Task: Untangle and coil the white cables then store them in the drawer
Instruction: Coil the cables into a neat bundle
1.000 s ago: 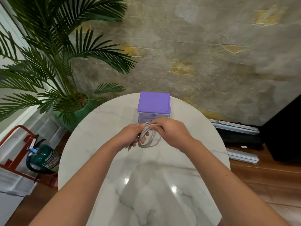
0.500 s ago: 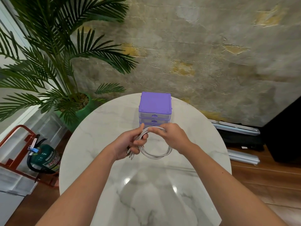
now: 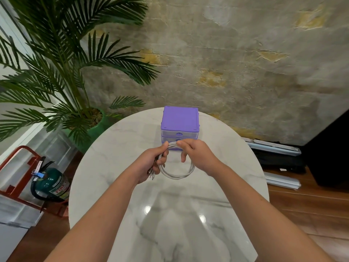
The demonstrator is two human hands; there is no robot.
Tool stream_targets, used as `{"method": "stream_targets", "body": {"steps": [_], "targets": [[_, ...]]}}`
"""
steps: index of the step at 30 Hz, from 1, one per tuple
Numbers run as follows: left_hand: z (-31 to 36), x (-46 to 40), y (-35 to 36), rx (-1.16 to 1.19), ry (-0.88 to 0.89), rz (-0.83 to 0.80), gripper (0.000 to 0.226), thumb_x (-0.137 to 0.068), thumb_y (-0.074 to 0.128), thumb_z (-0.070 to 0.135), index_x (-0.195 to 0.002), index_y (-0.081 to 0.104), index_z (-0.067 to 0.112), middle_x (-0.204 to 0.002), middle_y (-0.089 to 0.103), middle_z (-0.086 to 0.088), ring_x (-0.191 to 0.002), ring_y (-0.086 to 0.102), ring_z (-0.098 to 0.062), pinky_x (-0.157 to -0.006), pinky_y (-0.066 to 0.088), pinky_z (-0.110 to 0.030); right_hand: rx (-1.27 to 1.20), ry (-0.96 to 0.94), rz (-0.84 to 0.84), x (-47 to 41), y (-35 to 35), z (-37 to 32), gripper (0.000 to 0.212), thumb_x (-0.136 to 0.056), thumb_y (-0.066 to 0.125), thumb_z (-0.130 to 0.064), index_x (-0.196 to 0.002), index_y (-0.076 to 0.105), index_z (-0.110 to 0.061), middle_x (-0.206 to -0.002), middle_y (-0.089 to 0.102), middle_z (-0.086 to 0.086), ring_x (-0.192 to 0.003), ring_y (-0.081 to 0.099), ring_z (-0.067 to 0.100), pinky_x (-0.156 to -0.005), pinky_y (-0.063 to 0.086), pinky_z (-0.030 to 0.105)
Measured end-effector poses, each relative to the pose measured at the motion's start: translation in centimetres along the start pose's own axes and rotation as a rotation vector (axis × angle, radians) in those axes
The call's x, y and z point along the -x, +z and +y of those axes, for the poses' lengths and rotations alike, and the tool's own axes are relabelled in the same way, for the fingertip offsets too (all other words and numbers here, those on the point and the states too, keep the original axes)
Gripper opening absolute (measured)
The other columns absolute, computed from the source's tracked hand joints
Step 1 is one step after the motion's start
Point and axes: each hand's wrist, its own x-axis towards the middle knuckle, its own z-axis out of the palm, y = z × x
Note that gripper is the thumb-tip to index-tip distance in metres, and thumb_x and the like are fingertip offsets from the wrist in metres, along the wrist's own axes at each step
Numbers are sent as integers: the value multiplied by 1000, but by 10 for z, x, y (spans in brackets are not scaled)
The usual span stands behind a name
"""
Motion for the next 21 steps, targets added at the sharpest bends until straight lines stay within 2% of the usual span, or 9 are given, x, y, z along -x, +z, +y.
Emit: {"method": "stream_targets", "body": {"steps": [3,5,8,12,15,17,19,21], "targets": [[2,-2,-1,-27,35,14,38,-94,49,51,-71,46,21,-53,27,7,-51,22,-7,-37,18,-15,-5,-2,5,0,0,2,32,-101,45,-38,-74,62,-35,-57,59,-6,-47,37,5,-51,34,22],[3,-3,-3,-52,65,23,37,-95,49,50,-71,45,21,-54,26,7,-50,22,-7,-38,17,-16,-9,33,-58,0,-1,2,38,-100,44,-44,-67,59,-34,-62,54,-6,-51,41,4,-58,35,23],[3,-3,-2,-120,96,10,36,-96,47,48,-73,46,20,-55,31,7,-54,18,-10,-40,16,-17,49,117,-178,-2,-7,2,39,-98,42,-51,-76,64,-28,-69,52,-4,-62,47,8,-62,36,23],[10,-1,-2,-298,131,15,47,-98,35,55,-75,54,18,-58,45,10,-48,22,-9,-44,22,-18,107,133,-189,-8,-11,4,40,-99,43,-49,-71,52,-22,-67,52,-6,-64,45,13,-64,36,27],[21,-1,-5,-448,117,63,59,-99,23,58,-74,59,18,-46,36,13,-46,26,-8,-43,26,-16,119,119,-204,-8,-10,6,39,-99,43,-49,-72,52,-22,-69,53,-6,-68,47,14,-70,39,30],[26,-1,-6,-451,101,51,55,-100,29,55,-75,61,18,-52,35,9,-47,27,-9,-41,26,-14,136,115,-210,-8,-11,4,39,-99,42,-48,-74,55,-23,-71,53,-4,-70,49,15,-72,40,30],[25,-1,-8,-393,80,-1,46,-99,37,51,-77,61,19,-54,45,12,-46,27,-7,-42,27,-14,182,104,-199,-7,-13,2,38,-100,40,-47,-77,58,-23,-72,53,-2,-71,49,16,-71,40,30],[21,-5,-9,-330,90,-48,38,-99,43,46,-81,61,18,-66,55,12,-45,27,-5,-44,27,-16,227,79,-179,-6,-13,0,38,-101,38,-47,-86,63,-22,-73,53,-2,-73,50,16,-73,42,31]]}}
